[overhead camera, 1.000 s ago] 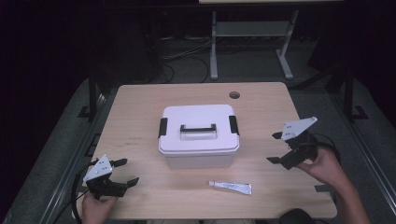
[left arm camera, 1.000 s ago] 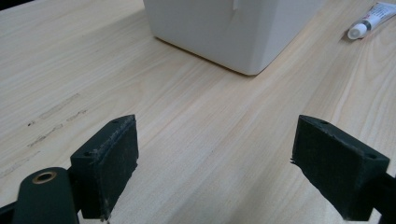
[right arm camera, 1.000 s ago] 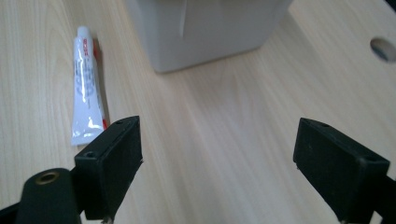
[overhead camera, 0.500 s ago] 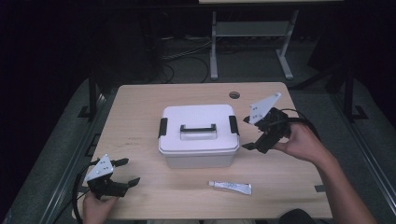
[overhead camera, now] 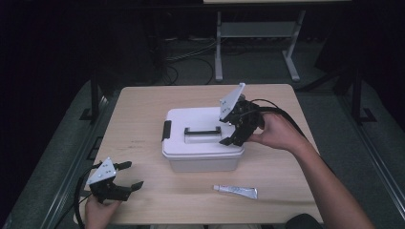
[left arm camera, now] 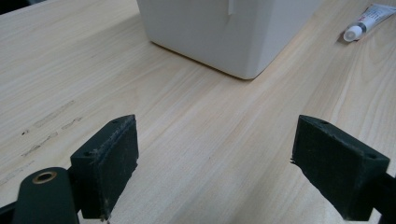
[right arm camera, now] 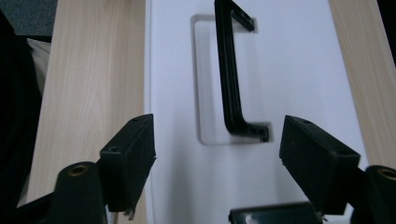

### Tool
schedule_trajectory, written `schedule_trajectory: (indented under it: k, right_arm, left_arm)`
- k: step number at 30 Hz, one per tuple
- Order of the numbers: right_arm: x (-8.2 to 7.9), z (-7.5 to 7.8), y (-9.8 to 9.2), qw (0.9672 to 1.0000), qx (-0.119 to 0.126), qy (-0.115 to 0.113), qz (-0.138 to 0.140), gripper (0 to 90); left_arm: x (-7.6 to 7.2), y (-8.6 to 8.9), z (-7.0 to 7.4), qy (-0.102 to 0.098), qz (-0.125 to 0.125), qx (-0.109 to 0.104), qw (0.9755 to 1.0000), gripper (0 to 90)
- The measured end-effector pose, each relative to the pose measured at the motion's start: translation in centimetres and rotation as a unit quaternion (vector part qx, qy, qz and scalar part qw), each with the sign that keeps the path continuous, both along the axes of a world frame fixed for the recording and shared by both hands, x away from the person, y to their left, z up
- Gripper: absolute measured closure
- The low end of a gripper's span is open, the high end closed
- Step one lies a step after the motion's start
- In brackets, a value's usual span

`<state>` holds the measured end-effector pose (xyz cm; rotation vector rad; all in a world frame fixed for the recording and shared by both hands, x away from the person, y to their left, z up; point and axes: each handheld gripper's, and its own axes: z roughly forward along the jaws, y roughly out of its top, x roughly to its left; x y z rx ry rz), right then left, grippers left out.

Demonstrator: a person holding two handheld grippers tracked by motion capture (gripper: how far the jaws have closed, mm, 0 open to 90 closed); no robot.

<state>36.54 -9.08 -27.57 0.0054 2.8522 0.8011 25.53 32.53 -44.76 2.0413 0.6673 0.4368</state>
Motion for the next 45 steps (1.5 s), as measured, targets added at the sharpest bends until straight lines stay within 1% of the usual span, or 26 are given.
schedule_trajectory:
  k: [1,2,3,4,5,6,7,13,16,21,23,24,25,26,27,33,36,38,42,44,45]
  right_arm:
    - [0.1,-0.1,0.3,1.0000,0.000,0.003,0.001,29.8]
    - [0.1,-0.1,0.3,1.0000,0.000,0.003,0.001,29.8]
    - [0.3,-0.1,1.0,1.0000,-0.002,0.006,0.003,33.6]
    - [0.3,-0.1,1.0,1.0000,-0.002,0.006,0.003,33.6]
    - [0.4,-0.1,1.7,1.0000,-0.004,0.004,0.005,37.6]
    - [0.4,-0.1,1.7,1.0000,-0.004,0.004,0.005,37.6]
    - [0.7,-0.1,2.4,1.0000,-0.005,0.007,0.005,40.7]
    - [1.3,-0.4,3.9,0.9996,-0.025,0.012,0.005,47.8]
    - [1.5,-0.4,4.6,0.9993,-0.034,0.010,0.008,52.2]
    - [1.9,-0.9,5.4,0.9984,-0.053,0.018,0.011,59.0]
    - [2.0,-1.1,5.7,0.9981,-0.059,0.017,0.011,61.5]
    - [2.1,-1.2,5.8,0.9980,-0.059,0.018,0.014,63.4]
    - [2.1,-1.2,5.8,0.9980,-0.059,0.018,0.014,63.4]
    - [2.2,-1.3,6.0,0.9978,-0.062,0.020,0.015,68.0]
    - [2.3,-1.3,6.1,0.9976,-0.065,0.021,0.013,69.7]
    - [2.6,-0.8,6.2,0.9974,-0.067,0.023,0.015,74.0]
    - [3.2,-0.4,5.9,0.9980,-0.058,0.024,0.009,75.9]
    - [3.7,-0.2,5.9,0.9980,-0.059,0.024,0.008,76.1]
    - [4.4,0.2,6.3,0.9973,-0.068,0.029,0.005,76.4]
    - [4.8,0.3,6.4,0.9969,-0.067,0.039,0.006,76.9]
    - [5.1,0.3,6.6,0.9966,-0.072,0.039,0.004,76.9]
  left_arm:
    - [0.0,0.0,0.0,0.000,0.000,-0.001,1.0000,13.8]
    - [0.0,0.0,0.0,0.000,0.000,-0.001,1.0000,13.8]
    - [0.0,0.0,0.0,-0.001,0.000,-0.002,1.0000,13.8]
    - [0.0,0.0,0.0,-0.001,0.000,-0.002,1.0000,13.8]
    - [0.1,0.0,0.0,0.000,0.000,-0.002,1.0000,13.8]
    - [0.1,0.0,0.0,0.000,0.000,-0.002,1.0000,13.8]
    - [0.1,0.0,0.0,0.000,0.000,-0.003,1.0000,13.8]
    - [0.1,0.0,0.0,-0.001,-0.002,-0.002,1.0000,13.8]
    - [0.1,0.0,0.0,0.000,0.000,-0.004,1.0000,13.8]
    - [0.1,0.1,0.0,-0.001,-0.001,-0.003,1.0000,13.8]
    - [0.1,0.1,0.0,-0.001,-0.001,-0.003,1.0000,13.8]
    - [0.1,0.1,0.0,-0.001,-0.001,-0.003,1.0000,13.8]
    - [0.1,0.1,0.0,-0.001,-0.001,-0.003,1.0000,13.8]
    - [0.1,0.1,0.0,-0.001,-0.001,-0.004,1.0000,13.8]
    - [0.1,0.2,0.0,-0.001,-0.001,-0.004,1.0000,13.8]
    - [0.1,0.2,0.0,-0.001,0.000,-0.006,1.0000,13.8]
    - [0.2,0.2,0.0,-0.002,-0.001,-0.006,1.0000,13.8]
    - [0.2,0.2,0.0,-0.001,-0.001,-0.007,1.0000,13.9]
    - [0.2,0.1,-0.1,0.001,-0.001,-0.006,1.0000,13.9]
    - [0.2,0.2,-0.1,0.001,-0.001,-0.005,1.0000,13.8]
    - [0.2,0.2,-0.1,0.001,-0.001,-0.005,1.0000,13.8]
